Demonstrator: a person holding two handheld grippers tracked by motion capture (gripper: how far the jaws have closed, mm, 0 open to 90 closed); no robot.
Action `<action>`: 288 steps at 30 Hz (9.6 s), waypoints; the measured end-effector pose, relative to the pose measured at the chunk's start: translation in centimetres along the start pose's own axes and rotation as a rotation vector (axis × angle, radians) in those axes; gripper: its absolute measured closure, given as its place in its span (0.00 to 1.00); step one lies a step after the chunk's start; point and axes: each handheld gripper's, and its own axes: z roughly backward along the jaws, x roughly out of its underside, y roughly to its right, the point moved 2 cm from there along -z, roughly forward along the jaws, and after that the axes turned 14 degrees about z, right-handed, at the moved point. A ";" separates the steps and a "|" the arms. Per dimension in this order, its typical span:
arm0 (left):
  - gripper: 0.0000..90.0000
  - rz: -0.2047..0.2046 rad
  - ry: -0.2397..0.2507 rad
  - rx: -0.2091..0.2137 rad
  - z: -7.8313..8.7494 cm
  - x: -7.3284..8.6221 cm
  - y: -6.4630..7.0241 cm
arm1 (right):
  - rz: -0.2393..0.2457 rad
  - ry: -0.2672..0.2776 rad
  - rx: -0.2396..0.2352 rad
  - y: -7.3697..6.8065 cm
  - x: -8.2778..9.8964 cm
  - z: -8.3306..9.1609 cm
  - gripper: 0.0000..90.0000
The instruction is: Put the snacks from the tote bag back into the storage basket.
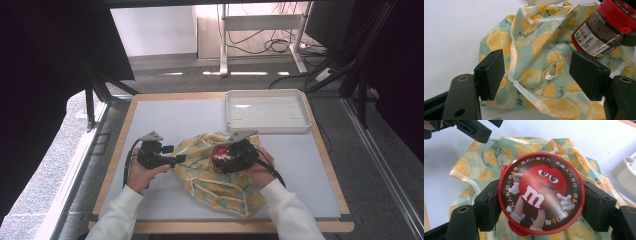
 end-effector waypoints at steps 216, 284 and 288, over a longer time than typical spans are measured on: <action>0.32 0.000 -0.016 -0.017 -0.2 0.5 -0.8 | -0.258 -0.041 0.249 17.3 0.4 -4.1 0.15; 0.32 -0.015 -0.020 -0.032 -0.1 0.4 -0.6 | -0.217 0.080 0.175 5.5 9.4 6.6 0.24; 0.32 -0.014 -0.016 -0.038 0.1 0.4 -0.7 | -0.219 0.089 0.180 5.5 9.4 6.8 0.24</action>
